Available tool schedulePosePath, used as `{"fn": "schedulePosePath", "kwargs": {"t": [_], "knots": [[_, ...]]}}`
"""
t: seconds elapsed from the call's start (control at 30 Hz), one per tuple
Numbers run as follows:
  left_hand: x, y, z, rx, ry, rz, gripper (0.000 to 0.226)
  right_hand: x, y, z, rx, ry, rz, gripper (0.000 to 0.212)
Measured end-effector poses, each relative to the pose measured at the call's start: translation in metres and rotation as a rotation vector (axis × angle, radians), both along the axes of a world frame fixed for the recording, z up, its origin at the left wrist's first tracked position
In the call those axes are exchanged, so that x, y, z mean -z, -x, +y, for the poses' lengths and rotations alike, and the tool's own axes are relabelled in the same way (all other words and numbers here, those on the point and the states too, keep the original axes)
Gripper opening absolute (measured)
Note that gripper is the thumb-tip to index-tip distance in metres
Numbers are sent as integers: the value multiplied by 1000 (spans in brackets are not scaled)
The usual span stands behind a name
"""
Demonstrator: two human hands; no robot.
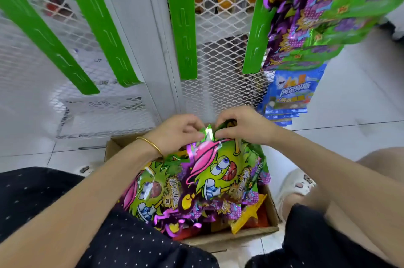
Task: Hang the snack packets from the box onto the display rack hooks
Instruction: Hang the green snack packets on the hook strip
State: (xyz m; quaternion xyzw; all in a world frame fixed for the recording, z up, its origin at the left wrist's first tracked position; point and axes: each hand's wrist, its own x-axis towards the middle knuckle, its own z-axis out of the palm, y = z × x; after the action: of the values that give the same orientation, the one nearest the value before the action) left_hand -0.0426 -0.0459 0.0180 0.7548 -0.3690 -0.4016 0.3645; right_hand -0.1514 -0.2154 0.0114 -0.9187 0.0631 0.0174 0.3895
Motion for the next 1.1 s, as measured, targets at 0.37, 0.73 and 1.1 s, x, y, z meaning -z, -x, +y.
{"fn": "schedulePosePath", "kwargs": {"t": [0.37, 0.73, 1.1], "knots": [[-146, 22, -76, 99, 167, -337, 16, -129, 48, -57, 237, -174, -216, 12], [-349, 36, -200, -111, 719, -699, 17, -303, 76, -132, 442, -89, -630, 14], [-391, 36, -247, -200, 614, -729, 20, -363, 39, -177, 644, 301, -889, 6]]}}
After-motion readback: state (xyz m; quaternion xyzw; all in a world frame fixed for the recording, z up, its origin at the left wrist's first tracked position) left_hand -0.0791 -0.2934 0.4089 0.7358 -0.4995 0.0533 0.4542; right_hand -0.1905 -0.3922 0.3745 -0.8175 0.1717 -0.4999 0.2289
